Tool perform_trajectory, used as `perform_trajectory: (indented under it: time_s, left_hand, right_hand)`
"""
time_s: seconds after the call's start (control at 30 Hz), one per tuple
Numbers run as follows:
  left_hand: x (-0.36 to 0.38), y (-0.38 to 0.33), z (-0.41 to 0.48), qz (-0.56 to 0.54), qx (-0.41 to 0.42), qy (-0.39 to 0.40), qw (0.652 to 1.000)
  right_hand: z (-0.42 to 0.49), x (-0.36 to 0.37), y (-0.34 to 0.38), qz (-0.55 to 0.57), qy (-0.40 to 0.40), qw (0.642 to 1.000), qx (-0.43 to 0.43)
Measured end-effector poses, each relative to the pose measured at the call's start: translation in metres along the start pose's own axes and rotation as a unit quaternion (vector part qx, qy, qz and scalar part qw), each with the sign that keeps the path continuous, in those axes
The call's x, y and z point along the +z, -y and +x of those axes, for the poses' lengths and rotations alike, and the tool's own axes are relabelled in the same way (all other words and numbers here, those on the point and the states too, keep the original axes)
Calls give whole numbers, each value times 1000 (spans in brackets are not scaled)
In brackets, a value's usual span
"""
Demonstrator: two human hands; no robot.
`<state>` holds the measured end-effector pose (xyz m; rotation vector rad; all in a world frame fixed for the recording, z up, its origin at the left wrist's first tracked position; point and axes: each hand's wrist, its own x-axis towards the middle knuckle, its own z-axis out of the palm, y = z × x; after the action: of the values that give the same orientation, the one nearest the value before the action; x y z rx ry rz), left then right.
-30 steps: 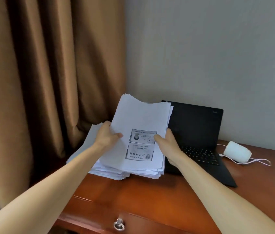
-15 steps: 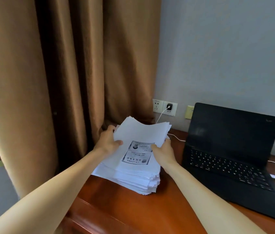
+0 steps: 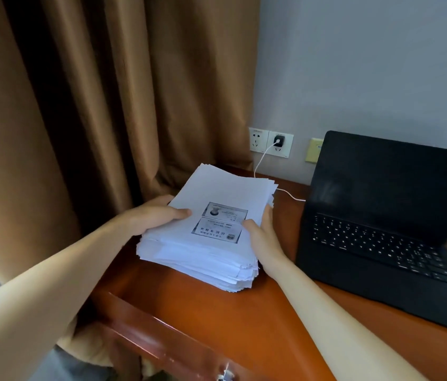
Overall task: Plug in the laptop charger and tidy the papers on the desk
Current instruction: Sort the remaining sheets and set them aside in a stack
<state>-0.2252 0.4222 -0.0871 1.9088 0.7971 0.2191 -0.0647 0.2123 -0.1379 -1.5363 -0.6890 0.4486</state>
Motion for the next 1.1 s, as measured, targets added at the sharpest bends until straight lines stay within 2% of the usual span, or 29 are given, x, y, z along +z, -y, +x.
perform_trajectory:
  time_s: [0.1,0.17,0.23,0.37,0.47,0.57,0.7,0.93,1.1]
  left_hand:
    - [-2,6,4,-11,7,-15,1000]
    - [-4,8,8,-27,1,-7,1000]
    - [-4,9,10,-26,-2,4,1000]
    - [4,3,3,69,19,-7,997]
    - [13,-5,-5,115,50,-44,991]
    - [14,-10,-13,150,37,-102,983]
    - [16,-15,-30,237,94,-159,954]
    - [57,-27,-90,270,209,-118,933]
    - [107,-43,-129,294,273,-82,913]
  right_hand:
    - [21,-5,-17,-39,29,999,22]
    - [40,-10,-42,-28,45,998,36]
    - [32,-8,-35,-16,36,999,28]
    - [4,-2,-8,-15,10,1000,1]
    - [-5,-6,-3,-13,19,1000,-17]
    - [-12,-10,2,-13,18,1000,-14]
    - [-37,-22,6,-56,30,998,-8]
    - [-102,-60,9,-246,34,967,-61]
    - [-142,-108,26,-297,18,948,-109]
